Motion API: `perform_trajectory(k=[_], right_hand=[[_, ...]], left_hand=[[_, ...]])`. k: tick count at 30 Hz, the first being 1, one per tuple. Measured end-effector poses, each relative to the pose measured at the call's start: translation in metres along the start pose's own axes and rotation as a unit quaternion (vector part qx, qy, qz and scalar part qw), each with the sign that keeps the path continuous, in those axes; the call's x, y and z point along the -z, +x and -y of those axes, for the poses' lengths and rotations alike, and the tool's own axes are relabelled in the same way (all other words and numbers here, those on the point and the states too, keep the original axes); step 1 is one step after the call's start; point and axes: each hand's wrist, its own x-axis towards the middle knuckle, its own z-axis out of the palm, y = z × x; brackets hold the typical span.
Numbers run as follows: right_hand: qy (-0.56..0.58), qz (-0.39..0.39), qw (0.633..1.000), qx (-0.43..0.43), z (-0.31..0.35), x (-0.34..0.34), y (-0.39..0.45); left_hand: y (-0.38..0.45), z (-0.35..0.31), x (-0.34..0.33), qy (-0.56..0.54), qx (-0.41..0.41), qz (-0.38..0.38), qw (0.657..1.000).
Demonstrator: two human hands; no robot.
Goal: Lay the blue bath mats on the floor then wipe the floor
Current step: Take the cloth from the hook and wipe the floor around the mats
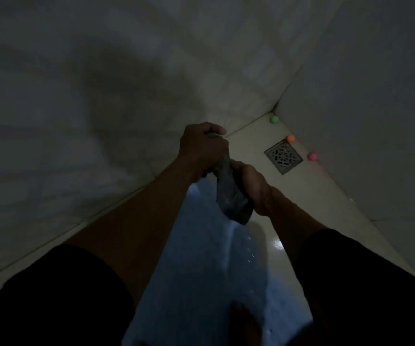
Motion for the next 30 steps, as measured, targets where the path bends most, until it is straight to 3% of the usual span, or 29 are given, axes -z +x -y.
perform_trajectory(k=[7, 10, 18, 26, 30], right_hand=[[-0.051, -0.015, 0.998, -0.045, 0.129, 0.071, -0.131], [-0.138, -0.017, 0.990, 0.008, 0.186, 0.096, -0.182], [-0.211, 0.035, 0.970, 0.115, 0.318, 0.145, -0.305], [-0.326, 0.058, 0.921, 0.207, 0.430, 0.175, -0.414], [-0.330, 0.057, 0.908, 0.251, 0.473, 0.184, -0.462]], left_hand=[[-0.081, -0.156, 0.040, 0.045, 0.015, -0.007, 0.999], [-0.117, -0.223, 0.058, 0.087, -0.002, 0.007, 0.996], [-0.206, -0.378, 0.102, 0.224, -0.065, 0.006, 0.973], [-0.294, -0.497, 0.136, 0.243, -0.072, -0.039, 0.967], [-0.335, -0.546, 0.150, 0.244, -0.078, -0.062, 0.965]])
